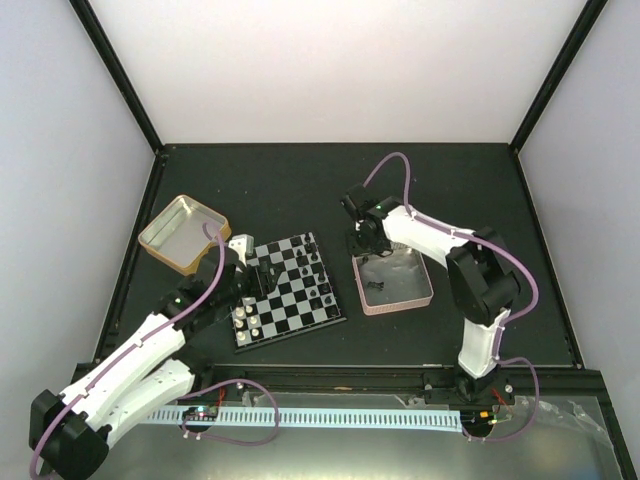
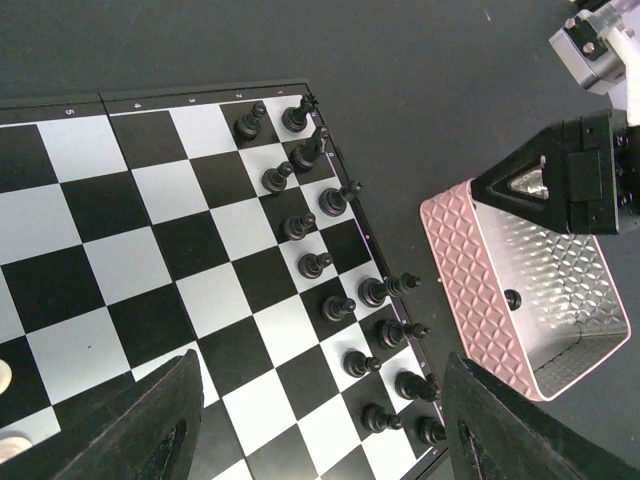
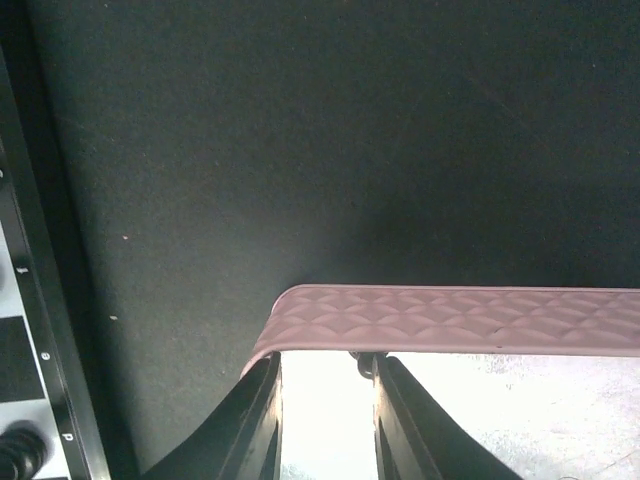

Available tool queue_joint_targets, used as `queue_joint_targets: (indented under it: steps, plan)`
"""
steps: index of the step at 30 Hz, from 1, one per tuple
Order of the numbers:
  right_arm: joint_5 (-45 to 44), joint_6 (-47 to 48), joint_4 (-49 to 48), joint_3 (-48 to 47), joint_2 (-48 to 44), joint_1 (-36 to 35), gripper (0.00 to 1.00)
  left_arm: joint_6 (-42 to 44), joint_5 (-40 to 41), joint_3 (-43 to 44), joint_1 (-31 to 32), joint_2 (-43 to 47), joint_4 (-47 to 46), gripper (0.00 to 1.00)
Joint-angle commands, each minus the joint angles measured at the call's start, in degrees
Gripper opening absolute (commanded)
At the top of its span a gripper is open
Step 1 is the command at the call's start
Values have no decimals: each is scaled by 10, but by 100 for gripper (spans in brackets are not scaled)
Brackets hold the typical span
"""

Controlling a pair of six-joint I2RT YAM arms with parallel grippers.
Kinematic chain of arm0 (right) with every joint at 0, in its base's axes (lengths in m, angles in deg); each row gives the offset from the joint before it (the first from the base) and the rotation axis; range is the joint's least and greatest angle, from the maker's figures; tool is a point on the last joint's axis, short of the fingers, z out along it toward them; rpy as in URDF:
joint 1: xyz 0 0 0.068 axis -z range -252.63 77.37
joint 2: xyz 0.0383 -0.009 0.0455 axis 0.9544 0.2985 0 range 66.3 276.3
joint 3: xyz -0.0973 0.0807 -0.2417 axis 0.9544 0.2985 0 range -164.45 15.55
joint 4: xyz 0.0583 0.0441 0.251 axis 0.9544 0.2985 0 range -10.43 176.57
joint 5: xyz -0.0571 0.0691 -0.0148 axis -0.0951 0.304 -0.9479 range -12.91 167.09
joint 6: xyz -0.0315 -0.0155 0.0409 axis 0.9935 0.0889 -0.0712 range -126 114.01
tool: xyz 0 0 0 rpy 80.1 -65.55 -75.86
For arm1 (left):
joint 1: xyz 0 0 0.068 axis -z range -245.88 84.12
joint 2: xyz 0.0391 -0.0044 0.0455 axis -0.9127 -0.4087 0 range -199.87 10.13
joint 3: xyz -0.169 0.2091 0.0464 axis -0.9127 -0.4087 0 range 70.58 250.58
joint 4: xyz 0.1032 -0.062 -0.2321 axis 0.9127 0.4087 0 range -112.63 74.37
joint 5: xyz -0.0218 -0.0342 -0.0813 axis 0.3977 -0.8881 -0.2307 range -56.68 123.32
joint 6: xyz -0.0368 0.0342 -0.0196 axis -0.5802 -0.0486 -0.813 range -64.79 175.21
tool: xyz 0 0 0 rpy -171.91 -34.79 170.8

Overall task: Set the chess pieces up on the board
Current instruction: Pick up the chess piece from the storage box.

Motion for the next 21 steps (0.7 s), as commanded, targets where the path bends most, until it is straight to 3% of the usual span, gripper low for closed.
queue_joint_targets:
  steps: [1,12,21]
  plan:
    - [-17,38,45,-34,21,6,26,-3,-6,27,-4,-3,-11,67]
    - [-31,105,0,-13,10,9,26,5,-19,35,-5,13,18,67]
    - [-29,65,-57,42,0,8,25,8,-22,30,-5,63,32,67]
